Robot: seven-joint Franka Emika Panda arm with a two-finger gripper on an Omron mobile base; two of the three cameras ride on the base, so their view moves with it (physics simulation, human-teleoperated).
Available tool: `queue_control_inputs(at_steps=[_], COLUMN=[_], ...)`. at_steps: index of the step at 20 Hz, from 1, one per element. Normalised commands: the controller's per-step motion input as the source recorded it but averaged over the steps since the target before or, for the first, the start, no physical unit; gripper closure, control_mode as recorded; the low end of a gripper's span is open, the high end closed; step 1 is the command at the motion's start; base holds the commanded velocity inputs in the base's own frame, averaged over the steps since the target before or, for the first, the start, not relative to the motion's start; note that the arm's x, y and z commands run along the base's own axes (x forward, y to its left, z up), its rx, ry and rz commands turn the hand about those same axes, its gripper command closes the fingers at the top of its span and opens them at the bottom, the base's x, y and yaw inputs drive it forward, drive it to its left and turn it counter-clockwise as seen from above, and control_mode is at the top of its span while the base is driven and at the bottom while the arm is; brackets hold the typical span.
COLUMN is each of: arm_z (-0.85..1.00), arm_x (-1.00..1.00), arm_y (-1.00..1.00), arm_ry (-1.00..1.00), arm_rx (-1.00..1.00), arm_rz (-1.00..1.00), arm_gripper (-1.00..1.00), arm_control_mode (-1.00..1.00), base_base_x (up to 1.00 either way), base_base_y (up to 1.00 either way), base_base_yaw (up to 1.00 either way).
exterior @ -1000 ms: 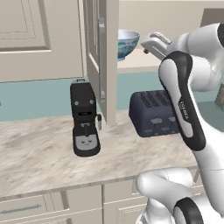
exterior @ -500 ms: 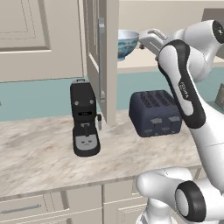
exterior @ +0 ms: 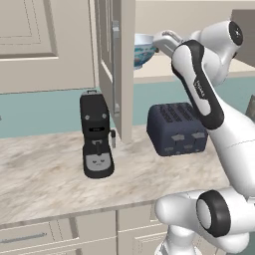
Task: Take the smaller bowl and place it next to the appetizer plate on the dining counter , and place the larger bowl next to the plate with cooked food.
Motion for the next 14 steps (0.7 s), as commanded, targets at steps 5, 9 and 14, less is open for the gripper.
queue_control_inputs(at_steps=[5, 9, 14], arm_z=[0.02, 0.00, 0.00], arm_x=[0.30, 0.30, 0.25], arm_y=[0.00, 0.00, 0.01], arm_ry=[0.00, 0.00, 0.00], arm_rx=[0.00, 0.00, 0.00], arm_rz=[0.00, -0.01, -0.02], arm_gripper=[-1.00, -1.00, -1.00], arm_control_mode=[-1.00, -1.00, -1.00], base_base_x=[0.00, 0.00, 0.00], base_base_y=[0.00, 0.00, 0.00], base_base_yaw=[0.00, 0.00, 0.00])
